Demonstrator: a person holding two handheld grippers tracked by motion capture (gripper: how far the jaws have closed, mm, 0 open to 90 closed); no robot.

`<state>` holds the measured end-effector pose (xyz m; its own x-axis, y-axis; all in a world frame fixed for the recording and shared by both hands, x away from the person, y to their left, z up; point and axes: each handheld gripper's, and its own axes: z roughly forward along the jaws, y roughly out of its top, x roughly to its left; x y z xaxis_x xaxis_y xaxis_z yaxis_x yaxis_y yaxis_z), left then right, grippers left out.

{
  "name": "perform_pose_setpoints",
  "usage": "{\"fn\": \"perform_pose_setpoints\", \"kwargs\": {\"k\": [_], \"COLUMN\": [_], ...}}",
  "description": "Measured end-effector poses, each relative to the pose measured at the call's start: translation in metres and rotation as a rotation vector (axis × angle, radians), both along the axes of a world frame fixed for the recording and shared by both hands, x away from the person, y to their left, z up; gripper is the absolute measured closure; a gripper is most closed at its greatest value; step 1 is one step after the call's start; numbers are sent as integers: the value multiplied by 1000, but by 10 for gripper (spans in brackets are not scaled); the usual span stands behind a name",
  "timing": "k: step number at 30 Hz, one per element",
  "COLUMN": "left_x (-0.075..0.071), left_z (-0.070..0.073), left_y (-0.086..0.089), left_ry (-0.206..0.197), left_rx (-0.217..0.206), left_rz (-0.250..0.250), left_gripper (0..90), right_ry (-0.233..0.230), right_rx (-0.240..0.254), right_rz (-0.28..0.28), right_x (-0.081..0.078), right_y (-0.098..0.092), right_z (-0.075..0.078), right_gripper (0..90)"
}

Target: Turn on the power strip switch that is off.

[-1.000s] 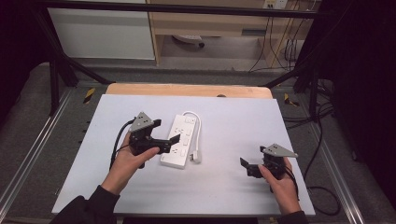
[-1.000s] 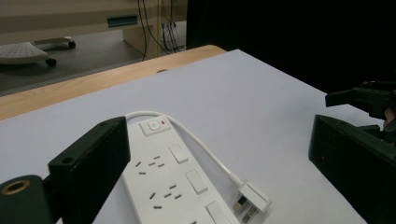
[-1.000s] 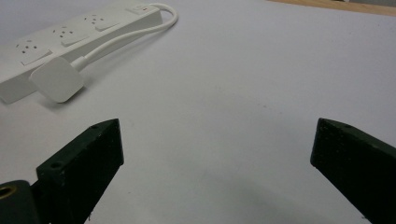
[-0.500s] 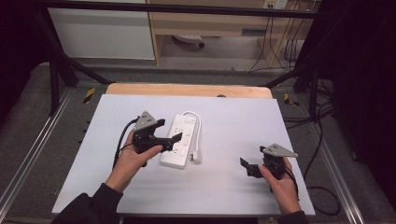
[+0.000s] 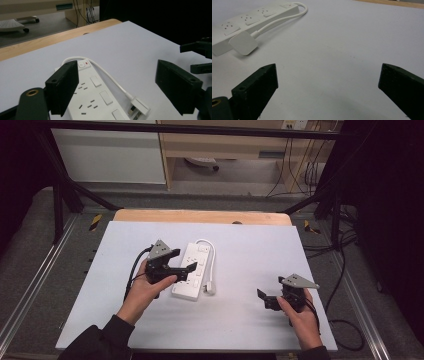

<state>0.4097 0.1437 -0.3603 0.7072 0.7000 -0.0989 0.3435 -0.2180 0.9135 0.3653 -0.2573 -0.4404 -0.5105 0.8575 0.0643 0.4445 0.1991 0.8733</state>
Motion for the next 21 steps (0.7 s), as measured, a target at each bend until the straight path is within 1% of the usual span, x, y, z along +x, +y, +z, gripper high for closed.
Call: {"fn": "perform_pose_setpoints", "kwargs": {"k": [3,9,12,14,17,21], "left_x": [1,2,3,4,3,3], "left_z": [-3,-12,-14,-16,-21,-23], "left_y": [-1,-5,-6,-7,-10,-13], "left_ry": [4,25,30,37,46,48], "left_rx": [8,17,22,24,45,50], "left_rz": [-1,-6,-7,-13,-35,-40], "left_gripper": [215,261,297,333,358,382], "right_ry": [-1,1,1,1,1,0], "right_rx": [-1,2,2,2,3,2], "right_rz": [1,-1,0,0,-1,0], "right_x": [0,0,0,0,0,0], "right_y": [0,0,0,0,0,0], "right_z": [0,0,0,0,0,0], "right_gripper": [30,30,29,29,29,29]}}
